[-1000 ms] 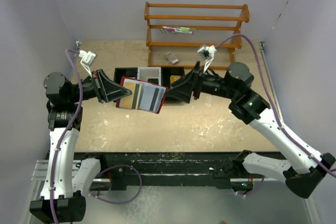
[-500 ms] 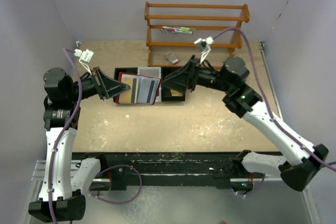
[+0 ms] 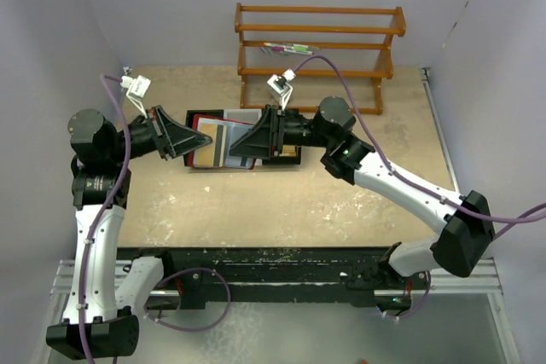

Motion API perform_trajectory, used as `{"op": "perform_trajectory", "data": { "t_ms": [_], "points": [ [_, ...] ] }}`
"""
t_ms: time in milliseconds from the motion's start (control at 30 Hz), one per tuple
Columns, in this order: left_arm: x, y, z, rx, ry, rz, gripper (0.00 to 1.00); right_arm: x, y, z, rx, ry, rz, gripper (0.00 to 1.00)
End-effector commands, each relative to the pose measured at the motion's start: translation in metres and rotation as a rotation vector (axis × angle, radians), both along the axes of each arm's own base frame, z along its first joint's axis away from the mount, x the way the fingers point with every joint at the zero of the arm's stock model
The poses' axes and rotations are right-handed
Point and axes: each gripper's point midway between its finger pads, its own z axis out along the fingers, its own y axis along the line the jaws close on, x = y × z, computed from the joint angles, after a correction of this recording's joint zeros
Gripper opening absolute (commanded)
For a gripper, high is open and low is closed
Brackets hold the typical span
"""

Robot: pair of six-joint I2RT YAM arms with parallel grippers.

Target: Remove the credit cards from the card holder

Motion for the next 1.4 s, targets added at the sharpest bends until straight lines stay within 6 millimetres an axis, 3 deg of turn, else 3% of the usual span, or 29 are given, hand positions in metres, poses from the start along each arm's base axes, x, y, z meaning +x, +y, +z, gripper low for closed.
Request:
{"op": "perform_trajectory", "data": {
  "t_ms": [0, 267, 533, 633, 1133, 1367],
  "points": [
    [-0.01, -0.002, 0.021, -0.03, -0.059, -0.037, 0.0, -0.016, -0.002, 0.033, 0.129, -0.049, 0.066, 0.48],
    [-0.013, -0.003, 0.028, -0.051, -0.06, -0.044, 0.01, -0.024, 0.011, 0.037, 0.156, -0.026, 0.11, 0.36],
    [-0.016, -0.003, 0.028, -0.054, -0.056, -0.047, 0.02, -0.03, 0.008, 0.046, 0.208, -0.032, 0.135, 0.09],
    [-0.017, -0.004, 0.028, -0.053, -0.053, -0.056, 0.05, -0.032, 0.007, 0.041, 0.198, -0.017, 0.147, 0.0],
    [-0.029, -0.006, 0.032, -0.07, -0.07, -0.11, 0.16, -0.039, -0.008, 0.034, 0.205, -0.004, 0.146, 0.0],
    [-0.03, -0.007, 0.034, -0.081, -0.068, -0.106, 0.09, -0.037, -0.013, 0.03, 0.201, -0.003, 0.125, 0.0]
  ]
}}
